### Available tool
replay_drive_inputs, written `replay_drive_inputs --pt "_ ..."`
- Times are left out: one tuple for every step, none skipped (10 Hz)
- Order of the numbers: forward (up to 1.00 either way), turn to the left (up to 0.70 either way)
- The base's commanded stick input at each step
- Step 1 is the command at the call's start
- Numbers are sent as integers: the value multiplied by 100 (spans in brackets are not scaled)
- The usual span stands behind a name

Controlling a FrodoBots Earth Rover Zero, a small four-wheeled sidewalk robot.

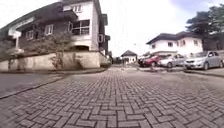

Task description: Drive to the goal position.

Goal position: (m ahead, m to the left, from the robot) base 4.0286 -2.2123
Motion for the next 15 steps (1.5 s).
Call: replay_drive_inputs --pt "69 3" --pt "69 3" --pt "69 3" --pt "69 3" --pt "69 3" --pt "69 3" --pt "69 3" --pt "69 3" --pt "69 -3" --pt "69 -22" --pt "69 -8" --pt "69 3" --pt "69 3" --pt "69 3" --pt "69 3"
